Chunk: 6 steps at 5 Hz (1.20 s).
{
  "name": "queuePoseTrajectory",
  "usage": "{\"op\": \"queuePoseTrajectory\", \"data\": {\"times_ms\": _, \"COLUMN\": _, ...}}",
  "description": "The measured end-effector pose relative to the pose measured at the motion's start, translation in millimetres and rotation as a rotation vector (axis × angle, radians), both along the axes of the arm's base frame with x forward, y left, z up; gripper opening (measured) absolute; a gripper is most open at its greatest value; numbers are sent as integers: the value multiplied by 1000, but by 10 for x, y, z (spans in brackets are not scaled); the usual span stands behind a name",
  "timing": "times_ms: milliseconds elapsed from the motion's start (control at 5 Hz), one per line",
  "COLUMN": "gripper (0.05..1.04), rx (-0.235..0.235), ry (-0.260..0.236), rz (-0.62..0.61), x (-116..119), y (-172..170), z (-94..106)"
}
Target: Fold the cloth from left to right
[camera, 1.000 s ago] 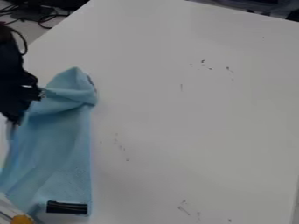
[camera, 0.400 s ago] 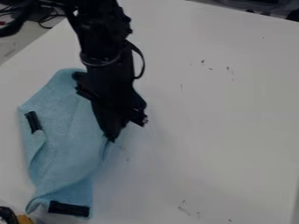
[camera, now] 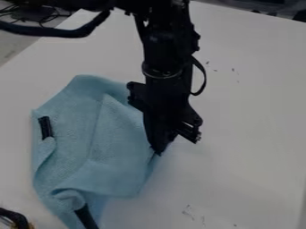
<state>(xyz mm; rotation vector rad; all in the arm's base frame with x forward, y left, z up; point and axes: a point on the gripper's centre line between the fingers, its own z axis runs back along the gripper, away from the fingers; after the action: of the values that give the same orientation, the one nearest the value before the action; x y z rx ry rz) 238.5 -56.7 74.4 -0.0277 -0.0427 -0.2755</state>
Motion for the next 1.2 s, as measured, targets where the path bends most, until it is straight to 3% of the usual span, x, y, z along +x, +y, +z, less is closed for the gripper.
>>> {"op": "queuePoseTrajectory", "data": {"times_ms": 200, "gripper": 60, "rx": -23, "ry": 6, "rz": -13, "x": 140, "y": -192, "z": -42}}
{"op": "queuePoseTrajectory", "data": {"times_ms": 600, "gripper": 82, "rx": -33, "ry": -35, "rz": -5, "x": 299, "y": -326, "z": -29}}
{"op": "queuePoseTrajectory", "data": {"times_ms": 800, "gripper": 239, "rx": -40, "ry": -42, "rz": 5, "x": 290, "y": -330, "z": -56}}
{"op": "queuePoseTrajectory", "data": {"times_ms": 1000, "gripper": 483, "rx": -39, "ry": -43, "rz": 15, "x": 296, "y": -303, "z": -59}}
{"op": "queuePoseTrajectory", "data": {"times_ms": 1200, "gripper": 810, "rx": -35, "ry": -61, "rz": 20, "x": 295, "y": -282, "z": 16}}
